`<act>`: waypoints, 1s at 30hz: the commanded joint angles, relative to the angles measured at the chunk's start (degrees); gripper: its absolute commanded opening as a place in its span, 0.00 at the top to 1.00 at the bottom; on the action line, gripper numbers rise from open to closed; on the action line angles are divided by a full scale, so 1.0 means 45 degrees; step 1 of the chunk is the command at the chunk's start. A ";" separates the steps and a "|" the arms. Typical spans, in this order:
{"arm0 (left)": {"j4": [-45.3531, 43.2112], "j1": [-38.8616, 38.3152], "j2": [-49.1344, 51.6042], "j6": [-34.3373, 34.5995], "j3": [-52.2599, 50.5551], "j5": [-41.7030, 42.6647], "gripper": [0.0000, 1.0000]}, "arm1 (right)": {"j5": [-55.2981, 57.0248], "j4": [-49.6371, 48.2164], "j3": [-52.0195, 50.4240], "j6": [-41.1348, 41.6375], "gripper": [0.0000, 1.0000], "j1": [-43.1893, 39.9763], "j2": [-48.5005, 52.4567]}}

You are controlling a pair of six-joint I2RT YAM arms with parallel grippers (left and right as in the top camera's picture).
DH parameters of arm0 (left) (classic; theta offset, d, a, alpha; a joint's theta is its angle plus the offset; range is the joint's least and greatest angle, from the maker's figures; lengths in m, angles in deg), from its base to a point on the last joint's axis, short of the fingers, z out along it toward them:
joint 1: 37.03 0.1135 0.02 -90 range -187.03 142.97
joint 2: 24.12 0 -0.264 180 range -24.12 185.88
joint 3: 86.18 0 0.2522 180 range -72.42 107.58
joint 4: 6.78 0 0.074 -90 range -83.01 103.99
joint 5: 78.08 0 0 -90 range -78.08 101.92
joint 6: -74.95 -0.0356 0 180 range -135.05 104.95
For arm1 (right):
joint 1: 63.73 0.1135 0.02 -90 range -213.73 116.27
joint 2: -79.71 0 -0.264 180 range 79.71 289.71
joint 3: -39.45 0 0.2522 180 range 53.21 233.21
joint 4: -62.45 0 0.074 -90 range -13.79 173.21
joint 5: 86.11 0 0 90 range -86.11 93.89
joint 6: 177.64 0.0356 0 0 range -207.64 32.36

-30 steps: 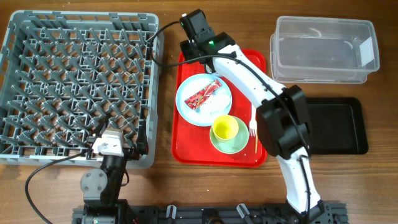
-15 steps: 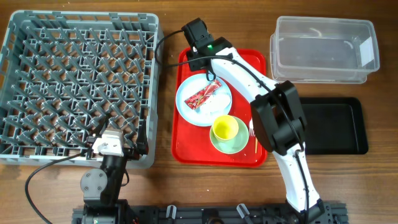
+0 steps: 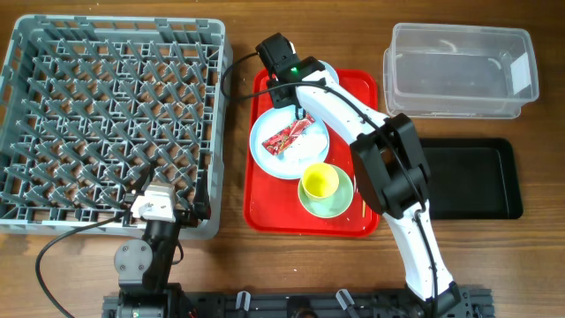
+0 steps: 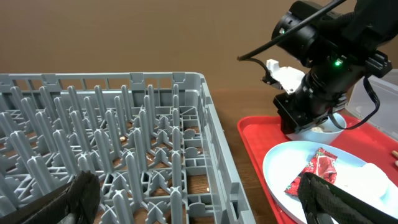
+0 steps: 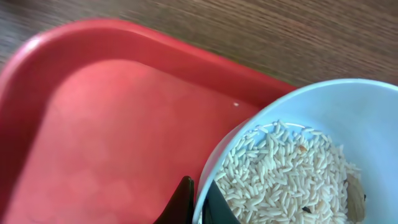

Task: Sort waste into correct bins and load items into the dishwasher rack
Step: 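Reach the right gripper to the white rice bowl and grasp its rim, then carry the bowl right and tip the rice onto the black tray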

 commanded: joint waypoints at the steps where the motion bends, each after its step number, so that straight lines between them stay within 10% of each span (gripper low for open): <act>1: 0.0010 -0.0015 -0.0102 -0.0005 -0.0092 0.0112 0.00 | 0.1224 0.0335 0.0321 -0.0287 0.95 0.0068 0.0291; 20: 0.0010 -0.0015 -0.0102 -0.0005 -0.0092 0.0112 0.00 | 0.3327 0.1103 0.0476 0.1486 0.96 0.0529 -0.2132; 30: 0.0010 -0.0015 -0.0102 -0.0005 -0.0092 0.0112 0.00 | 0.1297 0.5377 0.0476 0.4507 0.96 -0.2025 -0.5853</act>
